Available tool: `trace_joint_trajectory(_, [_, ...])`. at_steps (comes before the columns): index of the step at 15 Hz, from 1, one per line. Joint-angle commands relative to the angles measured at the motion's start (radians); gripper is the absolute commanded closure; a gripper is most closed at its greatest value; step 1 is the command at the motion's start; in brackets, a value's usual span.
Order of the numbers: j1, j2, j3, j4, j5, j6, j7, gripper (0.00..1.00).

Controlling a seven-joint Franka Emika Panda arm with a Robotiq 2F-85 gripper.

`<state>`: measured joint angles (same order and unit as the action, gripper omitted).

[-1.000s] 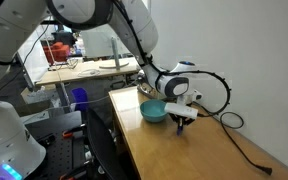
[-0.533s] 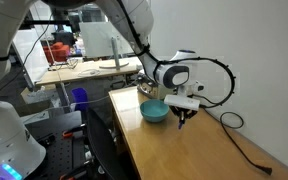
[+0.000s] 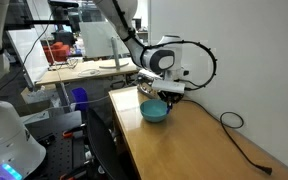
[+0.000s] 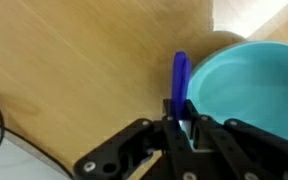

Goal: Place the blue pen inside the blue bowl

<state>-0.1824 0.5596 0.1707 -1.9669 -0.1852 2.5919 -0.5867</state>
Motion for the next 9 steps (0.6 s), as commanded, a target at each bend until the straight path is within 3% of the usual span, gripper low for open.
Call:
trace_joint_trajectory(1, [0.039, -0.04, 0.018, -0.032, 0.03, -0.047, -0.005, 0.96])
trace_joint_trajectory(7, [0.094, -0.023, 0.014, -0.02, 0.021, -0.1, 0.0, 0.96])
trace_joint_trajectory(8, [0.094, -0.019, 0.011, -0.014, 0.02, -0.103, 0.001, 0.6])
trace_joint_trajectory(9, [0.095, -0.016, 0.008, -0.009, 0.016, -0.104, 0.0, 0.6])
